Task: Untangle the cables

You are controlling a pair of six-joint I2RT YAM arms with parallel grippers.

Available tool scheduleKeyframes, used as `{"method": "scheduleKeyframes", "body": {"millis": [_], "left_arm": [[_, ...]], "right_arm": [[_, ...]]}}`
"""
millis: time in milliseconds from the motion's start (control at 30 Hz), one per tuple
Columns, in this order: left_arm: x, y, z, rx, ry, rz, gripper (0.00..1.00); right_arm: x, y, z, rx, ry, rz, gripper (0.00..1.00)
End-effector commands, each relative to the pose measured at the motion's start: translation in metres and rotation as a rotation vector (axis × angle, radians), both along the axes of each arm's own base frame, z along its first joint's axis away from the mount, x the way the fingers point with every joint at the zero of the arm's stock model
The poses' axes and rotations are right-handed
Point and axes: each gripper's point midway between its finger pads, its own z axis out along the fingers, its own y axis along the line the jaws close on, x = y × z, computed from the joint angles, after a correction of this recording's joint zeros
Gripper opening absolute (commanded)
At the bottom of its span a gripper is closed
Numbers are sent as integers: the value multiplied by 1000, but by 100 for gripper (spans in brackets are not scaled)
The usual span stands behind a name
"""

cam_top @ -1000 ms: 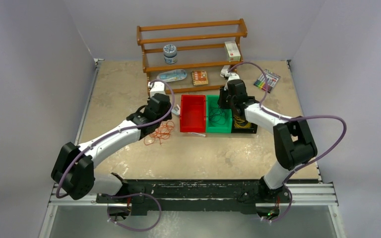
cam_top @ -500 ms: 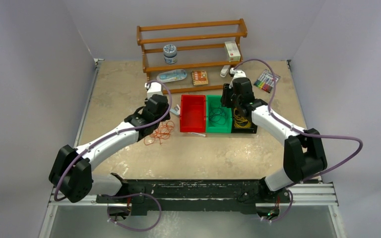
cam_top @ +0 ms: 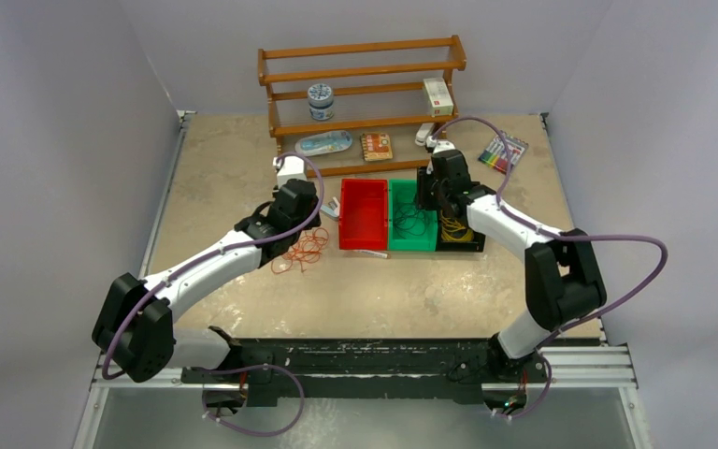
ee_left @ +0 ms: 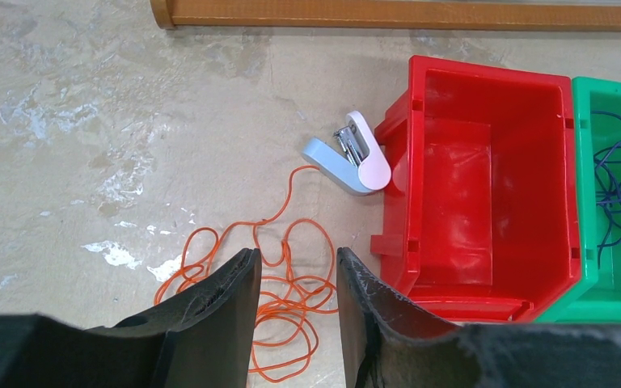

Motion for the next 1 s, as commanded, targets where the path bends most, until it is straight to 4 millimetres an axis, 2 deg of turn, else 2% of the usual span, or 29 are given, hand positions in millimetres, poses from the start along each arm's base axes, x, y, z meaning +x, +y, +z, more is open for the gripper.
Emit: {"method": "scheduleKeyframes", "body": {"millis": [0, 167, 367, 500, 600, 667, 900, 967], "left_arm": [[6, -1, 10, -41, -37, 21, 39], [7, -2, 8, -40, -33, 17, 39], [5, 0, 3, -31, -23, 22, 38], [5, 1, 0, -29, -18, 25, 38], [4, 2, -3, -24, -14, 27, 38], [4, 4, -5, -20, -6, 30, 38], [-4, 15, -21, 23, 47, 43, 42], [-8, 18, -24, 30, 60, 43, 43]], "right_arm": [[12, 0, 15, -7, -47, -6, 35], [14, 11, 13, 28, -49, 42, 22], [14, 18, -1, 34, -24, 71, 7], [13, 20, -11, 35, -1, 85, 2], [13, 22, -10, 39, -7, 90, 1], [14, 21, -2, 40, -29, 84, 3], [17, 12, 48, 47, -169, 55, 32], [16, 10, 63, 54, -210, 50, 36]]}}
